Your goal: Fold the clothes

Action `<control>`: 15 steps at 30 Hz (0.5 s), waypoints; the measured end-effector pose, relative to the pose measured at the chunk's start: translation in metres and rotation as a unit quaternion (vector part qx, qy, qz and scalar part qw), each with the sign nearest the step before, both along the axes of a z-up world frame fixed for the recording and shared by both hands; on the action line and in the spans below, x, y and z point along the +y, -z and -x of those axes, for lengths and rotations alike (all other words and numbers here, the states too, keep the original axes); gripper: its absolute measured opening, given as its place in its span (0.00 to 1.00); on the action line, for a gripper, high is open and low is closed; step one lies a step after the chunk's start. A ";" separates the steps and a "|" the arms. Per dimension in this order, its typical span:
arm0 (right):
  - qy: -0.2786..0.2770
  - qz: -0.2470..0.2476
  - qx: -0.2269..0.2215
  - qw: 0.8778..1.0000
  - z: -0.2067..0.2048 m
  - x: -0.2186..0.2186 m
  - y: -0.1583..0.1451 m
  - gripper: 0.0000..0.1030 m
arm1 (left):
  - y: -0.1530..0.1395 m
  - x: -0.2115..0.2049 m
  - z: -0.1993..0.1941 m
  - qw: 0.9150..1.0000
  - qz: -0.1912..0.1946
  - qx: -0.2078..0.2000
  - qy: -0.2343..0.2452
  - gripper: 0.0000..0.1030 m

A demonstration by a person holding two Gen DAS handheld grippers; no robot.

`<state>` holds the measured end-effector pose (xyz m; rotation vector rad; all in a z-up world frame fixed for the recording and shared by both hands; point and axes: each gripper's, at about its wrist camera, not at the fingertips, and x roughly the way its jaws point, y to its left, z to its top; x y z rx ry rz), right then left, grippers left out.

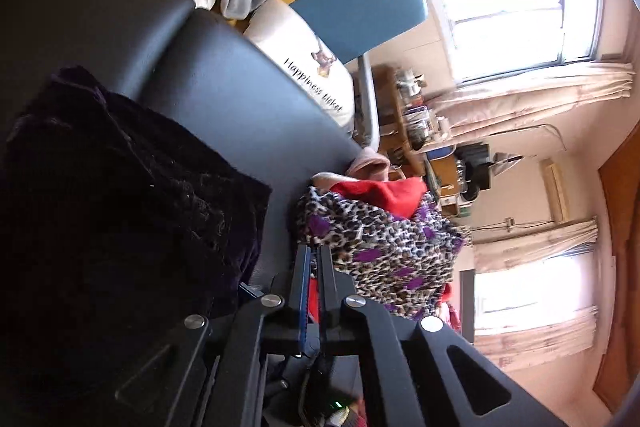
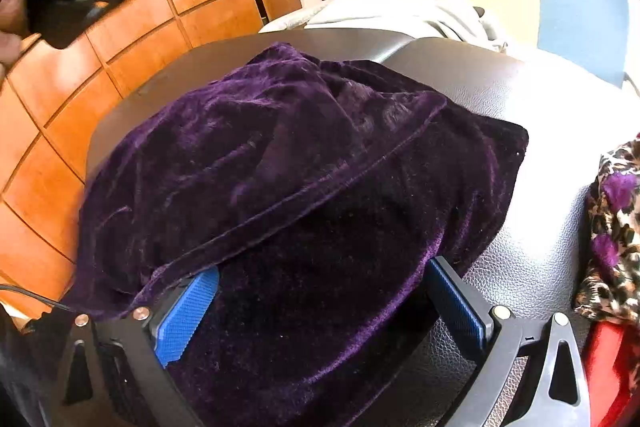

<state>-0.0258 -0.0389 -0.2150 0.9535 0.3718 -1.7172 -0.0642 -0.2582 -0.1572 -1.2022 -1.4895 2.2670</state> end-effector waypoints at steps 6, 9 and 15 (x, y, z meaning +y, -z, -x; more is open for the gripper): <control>0.000 0.012 -0.011 1.000 0.003 -0.001 -0.006 1.00 | -0.018 -0.006 -0.039 0.990 0.139 0.004 0.031 0.06; 0.006 0.019 -0.020 1.000 0.006 0.001 -0.014 1.00 | -0.010 -0.017 -0.075 0.979 0.203 -0.011 0.030 0.12; 0.047 0.056 -0.030 0.997 0.010 0.023 -0.050 1.00 | 0.030 -0.050 -0.153 0.970 0.236 -0.051 0.000 0.13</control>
